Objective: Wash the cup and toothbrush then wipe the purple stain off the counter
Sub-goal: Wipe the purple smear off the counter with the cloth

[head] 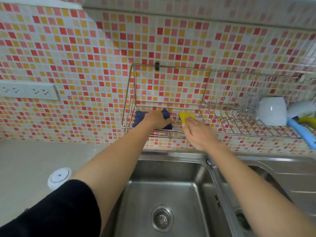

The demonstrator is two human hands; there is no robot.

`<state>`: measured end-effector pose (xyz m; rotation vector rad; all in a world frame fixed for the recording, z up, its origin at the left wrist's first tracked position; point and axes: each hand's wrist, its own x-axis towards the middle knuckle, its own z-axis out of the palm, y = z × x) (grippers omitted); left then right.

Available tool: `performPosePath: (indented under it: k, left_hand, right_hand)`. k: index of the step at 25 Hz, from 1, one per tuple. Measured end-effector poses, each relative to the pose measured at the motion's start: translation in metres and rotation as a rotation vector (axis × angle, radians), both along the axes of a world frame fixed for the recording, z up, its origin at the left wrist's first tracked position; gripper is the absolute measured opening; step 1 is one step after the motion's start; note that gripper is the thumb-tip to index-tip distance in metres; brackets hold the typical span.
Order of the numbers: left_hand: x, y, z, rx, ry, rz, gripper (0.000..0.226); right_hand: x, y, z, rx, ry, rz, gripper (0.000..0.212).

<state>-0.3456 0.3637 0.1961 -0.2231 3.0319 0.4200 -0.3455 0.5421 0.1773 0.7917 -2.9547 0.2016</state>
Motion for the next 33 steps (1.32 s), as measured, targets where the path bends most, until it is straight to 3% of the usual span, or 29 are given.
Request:
performPosePath:
  k: [2, 5, 9, 10, 12, 15, 17, 20, 24, 27, 30, 33]
  left_hand:
    - [-0.016, 0.011, -0.003, -0.116, -0.089, 0.010, 0.068]
    - [-0.027, 0.016, -0.006, -0.081, -0.102, 0.080, 0.064]
    - [-0.012, 0.006, -0.004, 0.004, 0.124, 0.208, 0.034]
    - [-0.008, -0.001, 0.001, 0.105, 0.214, 0.271, 0.031]
    - [0.001, -0.019, 0.023, 0.463, 0.391, 0.421, 0.034]
    - [0.034, -0.042, 0.068, 1.529, 0.486, 0.469, 0.030]
    - [0.066, -0.065, 0.081, 1.756, 0.445, 0.399, 0.025]
    - [0.123, -0.110, 0.084, 1.579, 0.427, 0.342, 0.028]
    - [0.199, -0.187, 0.049, 1.319, 0.422, 0.427, 0.014]
    - [0.263, -0.263, -0.001, 1.180, 0.313, 0.541, 0.022]
    - [0.320, -0.336, -0.051, 0.968, 0.133, 0.609, 0.044]
    - [0.354, -0.389, -0.094, 0.598, 0.049, 0.498, 0.029]
  right_hand:
    - [-0.001, 0.000, 0.000, 0.008, -0.013, 0.002, 0.058]
    - [-0.001, 0.000, 0.001, 0.004, -0.009, 0.006, 0.058]
    - [0.001, 0.001, 0.002, 0.013, -0.008, 0.002, 0.056]
    - [0.002, 0.000, 0.003, 0.012, -0.002, 0.002, 0.056]
    - [0.007, -0.005, 0.005, -0.012, 0.044, 0.021, 0.055]
    - [0.027, -0.028, 0.016, -0.215, 0.139, 0.121, 0.054]
    - [0.050, -0.056, 0.027, -0.382, 0.161, 0.214, 0.053]
    - [0.083, -0.102, 0.028, -0.458, 0.155, 0.358, 0.055]
    - [0.130, -0.168, -0.030, -0.356, 0.029, 0.440, 0.058]
    - [0.183, -0.224, -0.099, -0.246, -0.126, 0.424, 0.057]
    - [0.225, -0.263, -0.156, -0.128, -0.234, 0.372, 0.060]
    - [0.245, -0.280, -0.199, -0.017, -0.338, 0.256, 0.059]
